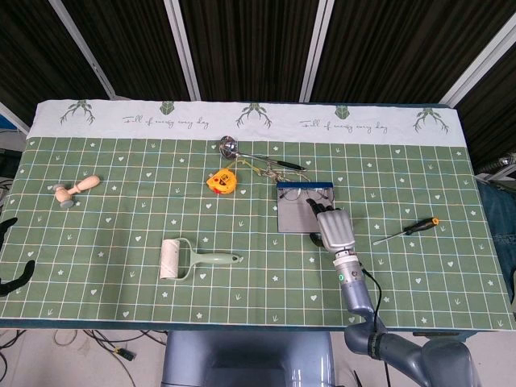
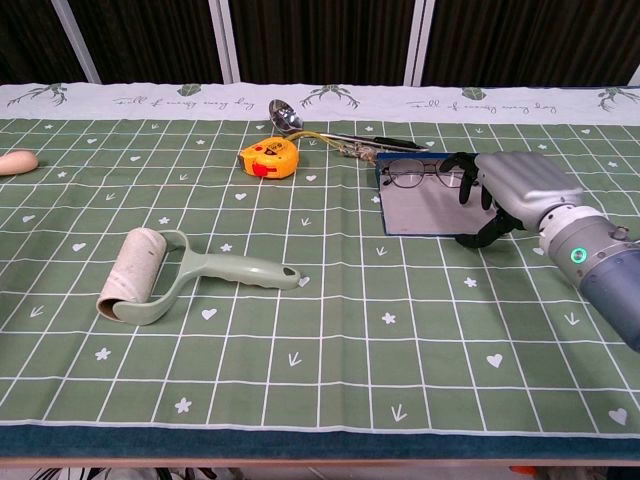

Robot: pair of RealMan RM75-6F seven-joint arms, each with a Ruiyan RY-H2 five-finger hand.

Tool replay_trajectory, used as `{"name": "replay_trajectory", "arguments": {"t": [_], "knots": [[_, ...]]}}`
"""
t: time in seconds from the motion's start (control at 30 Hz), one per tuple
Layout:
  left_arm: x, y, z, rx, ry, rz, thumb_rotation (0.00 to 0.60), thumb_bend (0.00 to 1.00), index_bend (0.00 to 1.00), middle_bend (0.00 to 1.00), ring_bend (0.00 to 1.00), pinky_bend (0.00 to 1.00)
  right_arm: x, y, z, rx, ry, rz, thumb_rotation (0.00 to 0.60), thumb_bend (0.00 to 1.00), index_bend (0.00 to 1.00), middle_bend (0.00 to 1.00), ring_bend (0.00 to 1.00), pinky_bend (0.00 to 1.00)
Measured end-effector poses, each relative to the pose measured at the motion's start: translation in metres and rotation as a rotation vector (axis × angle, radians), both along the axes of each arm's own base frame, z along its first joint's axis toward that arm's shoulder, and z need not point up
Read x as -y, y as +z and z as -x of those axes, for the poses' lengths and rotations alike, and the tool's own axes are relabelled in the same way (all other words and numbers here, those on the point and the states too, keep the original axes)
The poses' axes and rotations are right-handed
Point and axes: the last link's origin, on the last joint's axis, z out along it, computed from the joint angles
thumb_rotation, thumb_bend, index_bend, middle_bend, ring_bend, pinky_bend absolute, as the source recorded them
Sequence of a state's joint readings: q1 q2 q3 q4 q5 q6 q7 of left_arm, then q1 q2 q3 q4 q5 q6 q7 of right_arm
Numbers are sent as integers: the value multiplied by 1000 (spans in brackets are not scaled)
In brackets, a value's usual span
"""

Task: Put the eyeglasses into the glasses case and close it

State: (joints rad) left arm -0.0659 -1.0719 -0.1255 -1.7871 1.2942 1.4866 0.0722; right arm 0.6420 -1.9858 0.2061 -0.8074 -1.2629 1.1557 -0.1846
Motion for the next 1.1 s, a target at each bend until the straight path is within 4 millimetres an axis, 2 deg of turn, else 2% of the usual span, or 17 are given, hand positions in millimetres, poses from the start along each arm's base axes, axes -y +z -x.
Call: {"name": "replay_trajectory", "arguments": {"t": [0.3, 0.47, 0.87, 1.1], "knots": [[0, 0, 0, 0, 1, 0, 600, 311, 147, 0, 0, 0, 0, 1, 1, -2, -2, 2, 600, 128, 281, 415, 489, 592], [0, 0, 0, -1, 1, -1, 600, 311, 147, 0, 0, 0, 1, 2, 0, -7, -3, 6, 600, 195, 306, 422, 498, 592], [0, 0, 0, 2, 1, -1, 600, 310, 148, 0, 0, 0, 2, 1, -1, -14, 2, 6, 600, 275, 339, 438, 514, 605], [0, 1, 0, 2, 0, -2, 600, 311, 148, 0, 0, 0, 3, 1, -2, -16, 6, 7, 600, 381, 351, 443, 521, 610]]}}
